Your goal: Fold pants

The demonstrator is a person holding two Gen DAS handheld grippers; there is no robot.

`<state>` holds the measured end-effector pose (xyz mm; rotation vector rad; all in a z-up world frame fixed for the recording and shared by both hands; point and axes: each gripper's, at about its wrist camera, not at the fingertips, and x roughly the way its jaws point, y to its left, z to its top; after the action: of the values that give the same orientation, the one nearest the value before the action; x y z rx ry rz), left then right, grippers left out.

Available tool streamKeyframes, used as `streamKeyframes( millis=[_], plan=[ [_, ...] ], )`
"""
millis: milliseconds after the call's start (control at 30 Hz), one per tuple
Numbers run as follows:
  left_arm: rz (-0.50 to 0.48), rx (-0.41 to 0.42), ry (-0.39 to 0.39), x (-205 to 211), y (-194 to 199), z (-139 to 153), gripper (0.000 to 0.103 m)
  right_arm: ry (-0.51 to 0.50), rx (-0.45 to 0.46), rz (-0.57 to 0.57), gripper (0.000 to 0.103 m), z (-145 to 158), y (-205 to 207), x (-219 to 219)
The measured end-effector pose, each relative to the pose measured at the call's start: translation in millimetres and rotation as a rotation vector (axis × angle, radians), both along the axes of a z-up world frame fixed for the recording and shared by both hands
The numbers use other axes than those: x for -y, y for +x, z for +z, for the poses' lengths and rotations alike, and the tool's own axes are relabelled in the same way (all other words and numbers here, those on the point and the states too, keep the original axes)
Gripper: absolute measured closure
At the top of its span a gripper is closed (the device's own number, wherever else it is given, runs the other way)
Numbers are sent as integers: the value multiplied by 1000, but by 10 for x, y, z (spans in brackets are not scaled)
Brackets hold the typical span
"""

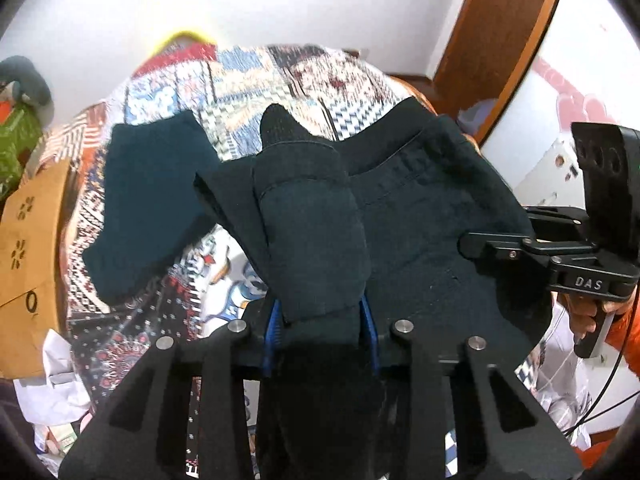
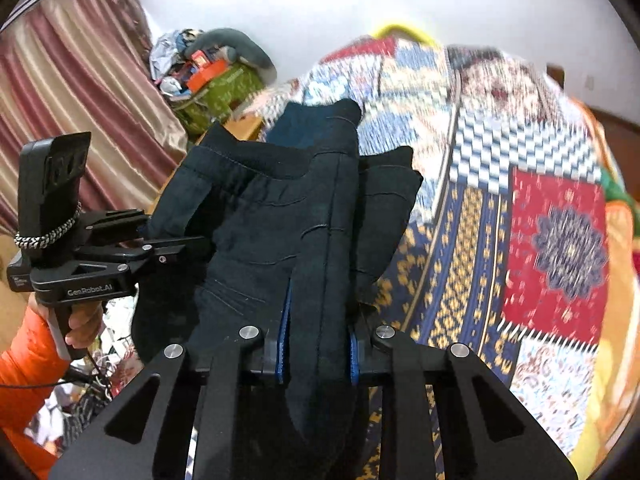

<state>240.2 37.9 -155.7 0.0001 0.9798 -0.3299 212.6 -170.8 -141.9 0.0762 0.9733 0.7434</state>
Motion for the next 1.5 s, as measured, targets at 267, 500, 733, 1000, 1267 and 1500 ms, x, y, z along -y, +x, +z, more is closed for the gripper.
streamKeyframes(
  millis=[267, 500, 733, 1000, 1267, 1500],
  plan=[
    [66, 102, 3, -270, 4, 437, 69, 46, 138, 21, 84, 413, 77, -271],
    [146, 197, 23, -647, 212, 623, 70, 89, 188, 20, 84, 485, 383, -576],
    [250, 206, 43, -1072, 703, 468, 69, 98, 163, 39, 84, 333, 816, -1054],
    [363, 155, 87, -1514, 1440, 17, 69, 44, 113, 76, 84, -8, 1506, -1693],
    [407, 82, 55, -1938, 2056, -549, 69, -12, 45, 97, 84, -385, 2047, -2058],
    [426, 6, 18, -2192, 2375, -1121, 68, -76, 8, 100, 84, -719, 2303, -2281]
  ],
)
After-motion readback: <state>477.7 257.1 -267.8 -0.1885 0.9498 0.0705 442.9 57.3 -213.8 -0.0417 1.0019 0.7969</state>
